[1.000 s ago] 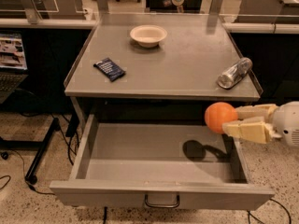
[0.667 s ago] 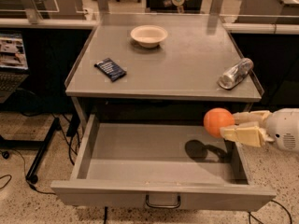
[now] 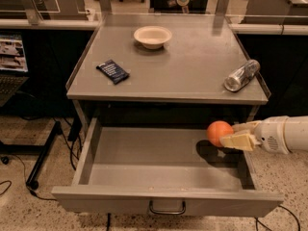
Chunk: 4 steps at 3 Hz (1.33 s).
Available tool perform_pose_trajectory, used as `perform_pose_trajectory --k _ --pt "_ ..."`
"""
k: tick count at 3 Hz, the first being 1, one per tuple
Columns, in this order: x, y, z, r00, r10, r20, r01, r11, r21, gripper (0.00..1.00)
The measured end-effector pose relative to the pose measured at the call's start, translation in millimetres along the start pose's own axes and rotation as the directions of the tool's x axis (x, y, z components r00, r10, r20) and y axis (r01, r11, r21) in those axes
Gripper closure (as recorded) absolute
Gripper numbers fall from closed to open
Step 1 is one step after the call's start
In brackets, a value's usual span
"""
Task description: Place orange into top drawer
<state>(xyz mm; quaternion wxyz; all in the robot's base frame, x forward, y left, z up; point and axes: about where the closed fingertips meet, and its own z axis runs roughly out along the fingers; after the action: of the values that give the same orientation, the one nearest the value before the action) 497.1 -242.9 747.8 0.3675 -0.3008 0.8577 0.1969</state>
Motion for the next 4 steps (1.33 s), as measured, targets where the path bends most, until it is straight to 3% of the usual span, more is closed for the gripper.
perform_pose_trajectory --k 2,3,4 --pt "44 -22 36 0.987 0.067 -0.143 -0.065 0.9976 0.024 1.0" --pt "53 -21 44 0.982 0.087 -0.169 -0.086 0.9962 0.013 1.0" --pt "46 -10 46 0.983 0.106 -0.152 -0.11 0.9938 -0.015 1.0"
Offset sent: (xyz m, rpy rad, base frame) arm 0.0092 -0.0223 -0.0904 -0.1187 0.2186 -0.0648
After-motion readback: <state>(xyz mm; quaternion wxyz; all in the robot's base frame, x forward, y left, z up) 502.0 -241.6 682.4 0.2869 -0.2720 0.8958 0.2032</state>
